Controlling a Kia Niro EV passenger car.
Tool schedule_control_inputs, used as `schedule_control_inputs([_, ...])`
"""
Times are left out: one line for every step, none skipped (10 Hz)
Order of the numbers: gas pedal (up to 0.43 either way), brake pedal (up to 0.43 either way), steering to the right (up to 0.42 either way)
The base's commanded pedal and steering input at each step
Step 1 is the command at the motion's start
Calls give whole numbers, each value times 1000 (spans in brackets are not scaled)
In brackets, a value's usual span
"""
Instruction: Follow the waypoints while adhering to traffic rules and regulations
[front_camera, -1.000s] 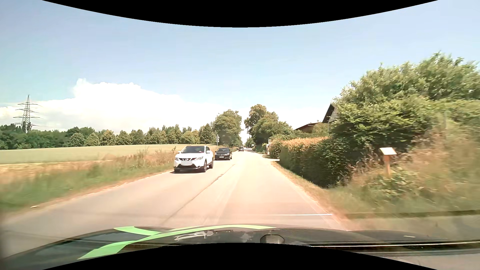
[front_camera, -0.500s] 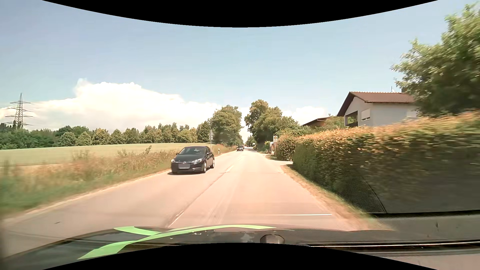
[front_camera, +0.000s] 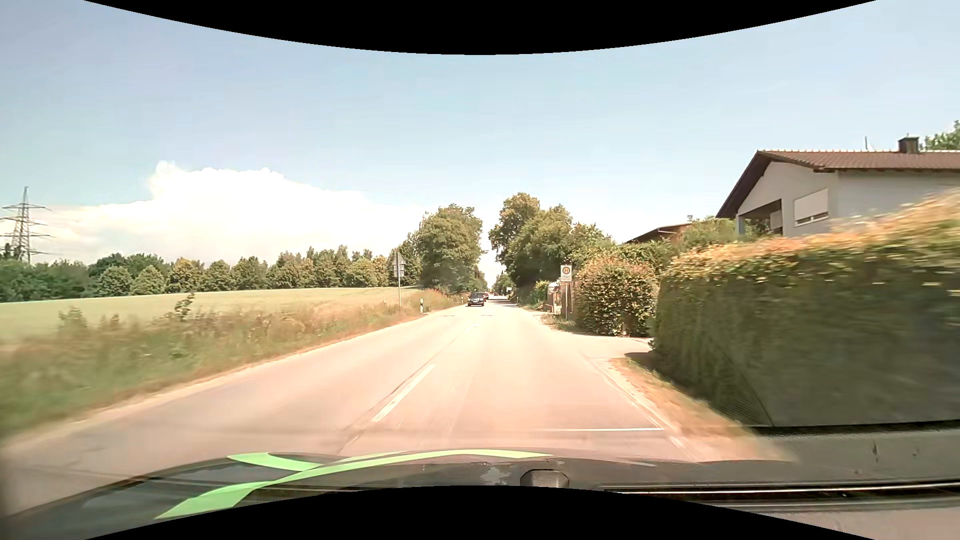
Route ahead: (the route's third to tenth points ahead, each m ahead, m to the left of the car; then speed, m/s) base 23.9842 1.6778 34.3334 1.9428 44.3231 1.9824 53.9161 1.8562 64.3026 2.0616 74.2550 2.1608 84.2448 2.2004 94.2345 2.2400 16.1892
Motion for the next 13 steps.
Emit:
schedule_control_inputs([177,0,-1])
schedule_control_inputs([169,0,-1])
schedule_control_inputs([169,0,-1])
schedule_control_inputs([177,0,-1])
schedule_control_inputs([197,0,-1])
schedule_control_inputs([209,0,-1])
schedule_control_inputs([209,0,-1])
schedule_control_inputs([209,0,-1])
schedule_control_inputs([197,0,-1])
schedule_control_inputs([157,0,-1])
schedule_control_inputs([157,0,-2])
schedule_control_inputs([157,0,-2])
schedule_control_inputs([177,0,-1])
